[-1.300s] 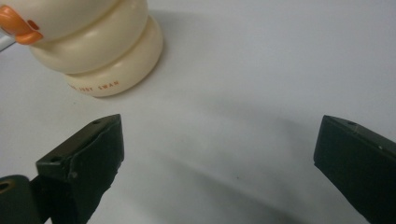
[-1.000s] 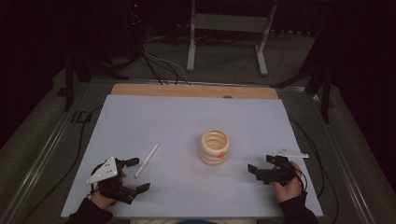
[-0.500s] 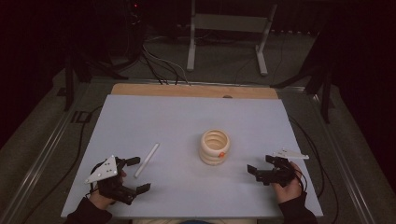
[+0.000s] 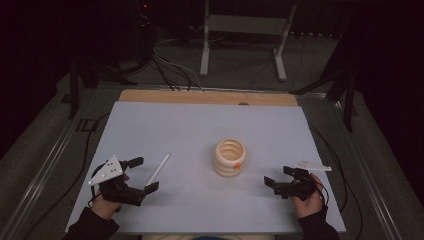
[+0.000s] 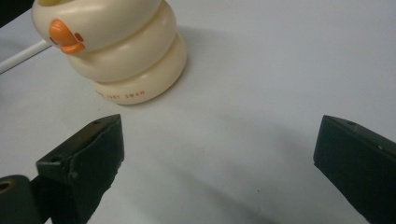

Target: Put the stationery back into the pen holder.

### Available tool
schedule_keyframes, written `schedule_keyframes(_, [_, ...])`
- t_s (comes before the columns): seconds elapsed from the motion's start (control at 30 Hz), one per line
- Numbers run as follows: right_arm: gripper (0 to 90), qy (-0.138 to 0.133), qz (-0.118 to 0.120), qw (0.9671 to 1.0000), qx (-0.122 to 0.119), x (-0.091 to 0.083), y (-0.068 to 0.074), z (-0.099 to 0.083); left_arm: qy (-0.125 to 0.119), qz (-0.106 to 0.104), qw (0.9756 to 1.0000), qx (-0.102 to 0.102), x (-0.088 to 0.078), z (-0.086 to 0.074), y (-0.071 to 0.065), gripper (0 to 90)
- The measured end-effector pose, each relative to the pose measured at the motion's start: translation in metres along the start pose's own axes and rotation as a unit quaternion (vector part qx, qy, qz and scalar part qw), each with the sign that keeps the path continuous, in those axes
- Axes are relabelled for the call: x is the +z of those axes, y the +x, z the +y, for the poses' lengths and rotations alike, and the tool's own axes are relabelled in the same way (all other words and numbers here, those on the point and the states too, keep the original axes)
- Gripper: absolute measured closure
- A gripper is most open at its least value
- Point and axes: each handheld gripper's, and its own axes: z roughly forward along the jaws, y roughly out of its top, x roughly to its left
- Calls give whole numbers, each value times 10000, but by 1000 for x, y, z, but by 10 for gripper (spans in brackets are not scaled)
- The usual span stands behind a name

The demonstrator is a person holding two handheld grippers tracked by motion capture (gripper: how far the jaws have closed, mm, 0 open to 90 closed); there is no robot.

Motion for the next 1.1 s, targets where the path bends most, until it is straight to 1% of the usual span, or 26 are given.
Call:
schedule_keyframes(0.03, [16,7,8,10000,1,0,0,0,37,105,9999,-5,0,2,1,0])
schedule_keyframes(0.13, [16,1,31,10000,-16,0,1,0,97,227,9997,-30,2,5,2,0])
schedule_keyframes(0.2, [16,-1,25,10000,-25,0,1,0,193,319,9993,-17,4,6,3,0])
schedule_keyframes(0.23, [16,-8,39,10000,-14,0,1,0,272,353,9990,-43,6,7,4,0])
schedule_keyframes(0.33, [16,-26,47,10000,-9,0,0,0,544,488,9973,-97,12,9,6,0])
schedule_keyframes(0.43, [16,-44,53,10000,-12,-1,0,0,817,619,9945,-219,18,10,8,0])
schedule_keyframes(0.47, [16,-57,70,10000,-4,-1,0,0,944,698,9928,-242,20,10,9,0])
schedule_keyframes(0.53, [16,-54,53,10000,-4,-1,1,0,1101,686,9911,-295,22,10,10,0])
schedule_keyframes(0.57, [16,-54,77,10000,6,-1,0,0,1195,763,9893,-338,23,10,11,0])
schedule_keyframes(0.63, [16,-40,76,10000,8,-1,1,-1,1290,827,9872,-439,24,10,14,0])
schedule_keyframes(0.67, [16,-31,83,10000,6,0,1,-1,1355,925,9852,-503,25,10,15,0])
schedule_keyframes(0.7, [16,-35,89,10000,12,0,1,-1,1389,984,9839,-542,25,10,16,0])
schedule_keyframes(0.77, [16,-24,96,10000,3,0,2,0,1543,1055,9802,-653,27,10,17,1])
schedule_keyframes(0.83, [16,-36,113,9999,4,0,2,0,1690,1088,9768,-733,29,10,19,1])
schedule_keyframes(0.87, [16,-29,115,9999,-2,0,2,0,1763,1121,9748,-782,30,9,20,1])
schedule_keyframes(0.97, [16,-31,114,9999,20,0,2,0,1925,1162,9703,-887,34,9,22,1])
schedule_keyframes(1.0, [16,-30,111,9999,26,0,2,-1,1977,1180,9689,-907,35,8,23,1])
schedule_keyframes(1.03, [16,-35,127,9999,35,0,2,-1,2021,1168,9679,-927,36,8,24,1])
schedule_keyframes(1.1, [16,-30,123,9999,30,0,1,0,2084,1167,9657,-1015,38,7,26,1])
